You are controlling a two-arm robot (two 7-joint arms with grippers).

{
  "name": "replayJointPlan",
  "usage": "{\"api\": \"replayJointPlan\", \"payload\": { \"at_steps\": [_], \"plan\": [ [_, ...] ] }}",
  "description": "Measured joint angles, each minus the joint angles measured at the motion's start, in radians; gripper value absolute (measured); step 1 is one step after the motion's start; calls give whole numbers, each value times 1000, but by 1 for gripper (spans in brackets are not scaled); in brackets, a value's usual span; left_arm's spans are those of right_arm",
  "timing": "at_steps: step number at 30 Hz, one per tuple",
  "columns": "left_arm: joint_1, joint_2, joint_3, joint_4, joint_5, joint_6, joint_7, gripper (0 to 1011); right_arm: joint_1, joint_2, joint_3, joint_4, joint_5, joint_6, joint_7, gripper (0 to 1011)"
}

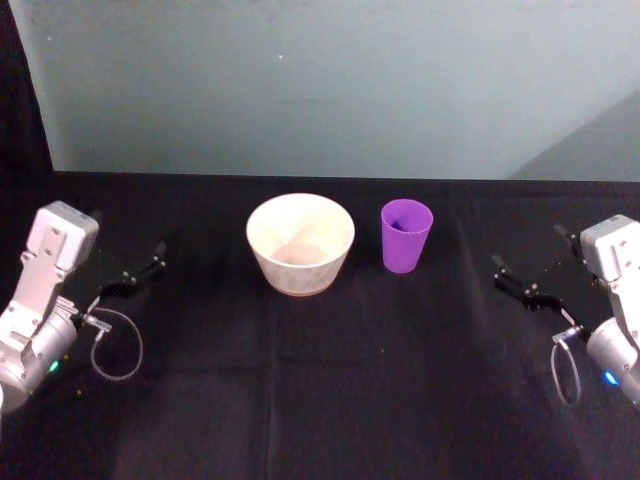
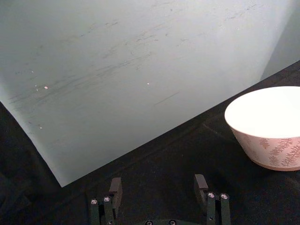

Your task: Pick up the cup and pour the mung beans from the cup into the bowl.

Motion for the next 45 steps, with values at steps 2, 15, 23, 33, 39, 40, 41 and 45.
{"api": "replayJointPlan", "payload": {
  "at_steps": [2, 15, 23, 33, 39, 40, 41, 45],
  "plan": [
    [0, 0, 0, 0, 0, 0, 0, 1011, 0, 0, 0, 0, 0, 0, 0, 1003],
    [0, 0, 0, 0, 0, 0, 0, 1012, 0, 0, 0, 0, 0, 0, 0, 1003],
    [0, 0, 0, 0, 0, 0, 0, 1011, 0, 0, 0, 0, 0, 0, 0, 1003],
    [0, 0, 0, 0, 0, 0, 0, 1011, 0, 0, 0, 0, 0, 0, 0, 1003],
    [0, 0, 0, 0, 0, 0, 0, 1011, 7, -10, -5, 8, -4, 1, 16, 1003],
    [0, 0, 0, 0, 0, 0, 0, 1011, 15, -20, -12, 18, -10, 2, 32, 1003],
    [0, 0, 0, 0, 0, 0, 0, 1011, 20, -25, -16, 23, -13, 3, 40, 1003],
    [0, 0, 0, 0, 0, 0, 0, 1011, 59, -65, -43, 69, -34, 5, 88, 1003]
  ]
}}
